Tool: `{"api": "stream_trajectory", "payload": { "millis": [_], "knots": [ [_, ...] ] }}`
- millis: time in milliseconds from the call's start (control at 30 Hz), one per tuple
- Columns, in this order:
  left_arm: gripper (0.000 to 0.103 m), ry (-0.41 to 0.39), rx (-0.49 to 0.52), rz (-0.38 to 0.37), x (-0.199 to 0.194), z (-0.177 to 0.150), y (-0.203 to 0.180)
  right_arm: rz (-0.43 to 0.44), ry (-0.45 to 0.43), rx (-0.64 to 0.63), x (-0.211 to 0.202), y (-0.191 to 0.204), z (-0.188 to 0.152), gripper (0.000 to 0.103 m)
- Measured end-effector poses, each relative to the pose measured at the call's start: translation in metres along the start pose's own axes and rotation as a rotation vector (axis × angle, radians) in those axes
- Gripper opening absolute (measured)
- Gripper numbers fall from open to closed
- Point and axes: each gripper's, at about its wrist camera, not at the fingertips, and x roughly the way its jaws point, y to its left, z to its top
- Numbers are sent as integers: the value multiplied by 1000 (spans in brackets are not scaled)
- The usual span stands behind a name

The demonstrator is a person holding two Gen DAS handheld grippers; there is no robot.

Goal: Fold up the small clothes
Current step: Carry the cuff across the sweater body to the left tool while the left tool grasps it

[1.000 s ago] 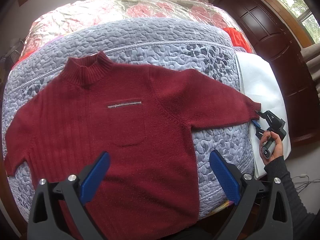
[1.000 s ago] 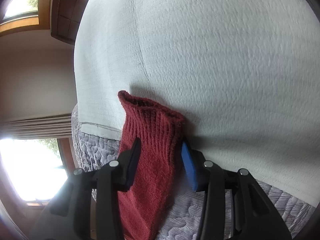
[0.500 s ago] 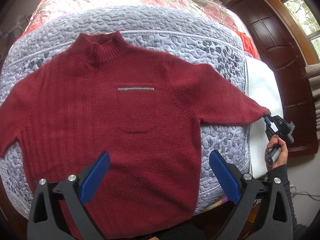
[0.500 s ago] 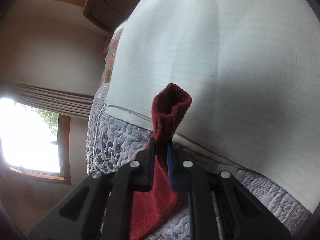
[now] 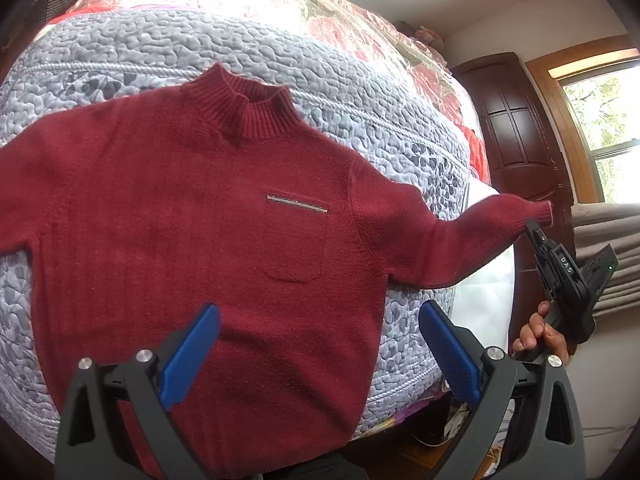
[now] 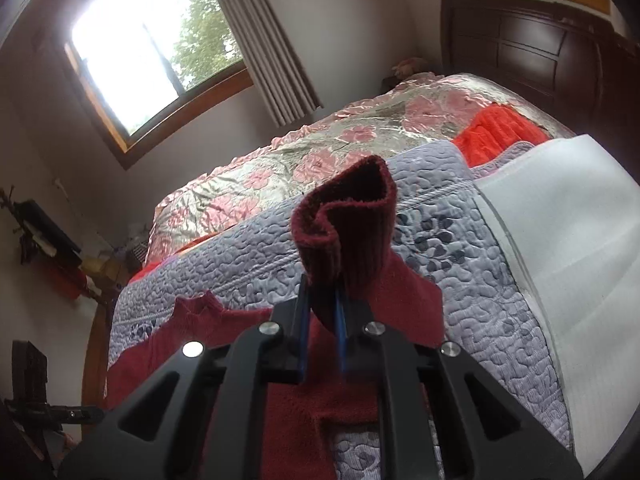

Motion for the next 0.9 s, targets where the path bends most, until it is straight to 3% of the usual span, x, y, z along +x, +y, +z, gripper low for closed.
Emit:
{"api": "stream_trajectory", "payload": {
  "millis": [100,300,500,533,667,900],
  "knots": [
    [99,-21,22,22,-6,5,11,27,73,-114,39,54,-16,10],
    [99,-47,-67,-111,-3,29,38,36,249,-287,115,123,-81,10],
    [99,11,-195,-313,40,54,48,21,373,-396,166,141,-135,10],
    [99,28,-209,-334,51,57,49,17,388,-410,171,141,-140,14],
    [99,81,-234,-377,99,73,48,18,425,-428,174,138,-152,30],
    [99,172,-328,-362,181,80,57,35,434,-321,116,119,-155,32]
  ]
}}
